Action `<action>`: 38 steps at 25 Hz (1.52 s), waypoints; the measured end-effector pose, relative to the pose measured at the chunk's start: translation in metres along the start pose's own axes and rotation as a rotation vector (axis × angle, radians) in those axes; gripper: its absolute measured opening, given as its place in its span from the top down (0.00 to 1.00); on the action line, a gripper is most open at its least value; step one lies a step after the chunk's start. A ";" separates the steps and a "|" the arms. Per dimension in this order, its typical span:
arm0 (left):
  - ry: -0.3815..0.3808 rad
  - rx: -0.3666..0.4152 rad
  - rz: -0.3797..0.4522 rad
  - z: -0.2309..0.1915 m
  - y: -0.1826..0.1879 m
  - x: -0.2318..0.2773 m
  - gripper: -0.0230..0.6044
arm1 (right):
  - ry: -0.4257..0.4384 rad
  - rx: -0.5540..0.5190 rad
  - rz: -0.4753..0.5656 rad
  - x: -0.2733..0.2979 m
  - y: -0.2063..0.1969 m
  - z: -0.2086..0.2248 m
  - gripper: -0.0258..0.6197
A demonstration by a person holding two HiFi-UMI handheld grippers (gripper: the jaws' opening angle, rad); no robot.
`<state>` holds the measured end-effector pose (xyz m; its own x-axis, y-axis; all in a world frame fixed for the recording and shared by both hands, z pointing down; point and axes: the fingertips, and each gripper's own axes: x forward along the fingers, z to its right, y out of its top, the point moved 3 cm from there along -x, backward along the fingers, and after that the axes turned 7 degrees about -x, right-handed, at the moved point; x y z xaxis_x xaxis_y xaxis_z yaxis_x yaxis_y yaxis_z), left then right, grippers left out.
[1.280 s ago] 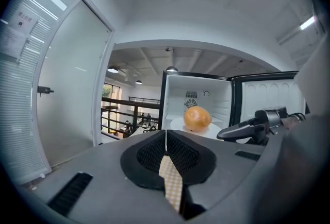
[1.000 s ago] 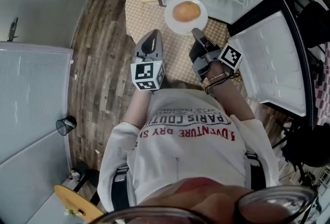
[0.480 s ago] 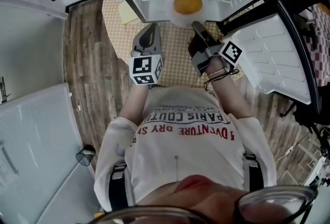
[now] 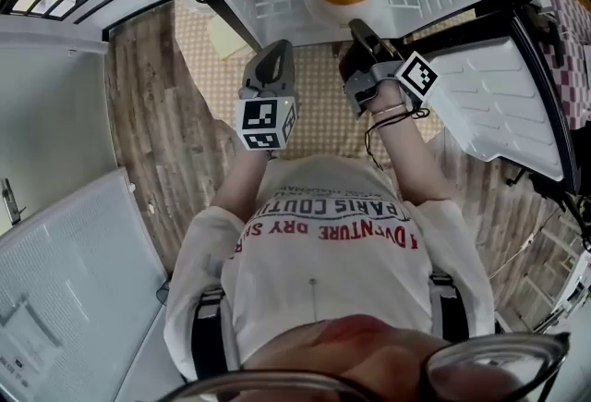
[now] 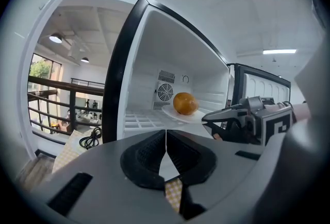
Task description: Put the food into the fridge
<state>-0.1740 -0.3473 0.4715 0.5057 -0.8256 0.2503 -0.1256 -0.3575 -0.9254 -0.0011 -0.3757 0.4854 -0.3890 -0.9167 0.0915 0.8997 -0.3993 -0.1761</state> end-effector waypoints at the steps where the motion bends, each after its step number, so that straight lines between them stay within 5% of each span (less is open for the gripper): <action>1: -0.007 0.001 -0.005 -0.001 0.000 0.002 0.92 | -0.005 0.000 0.009 0.004 0.002 0.001 0.91; 20: -0.055 -0.017 -0.040 0.003 -0.013 0.015 0.92 | -0.105 0.023 0.074 0.030 0.023 0.033 0.91; 27: -0.055 -0.023 -0.044 0.006 -0.016 0.012 0.92 | -0.101 0.008 0.061 0.035 0.014 0.010 0.90; 33: -0.042 -0.014 -0.043 0.005 -0.014 0.006 0.92 | -0.093 -0.039 0.025 0.034 0.011 0.007 0.62; 38: -0.039 -0.002 -0.034 0.009 -0.011 0.003 0.92 | -0.058 -0.070 0.007 0.026 0.008 0.002 0.60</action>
<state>-0.1633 -0.3415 0.4794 0.5424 -0.7953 0.2707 -0.1092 -0.3862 -0.9159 -0.0036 -0.4024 0.4880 -0.3690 -0.9178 0.1465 0.8854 -0.3950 -0.2448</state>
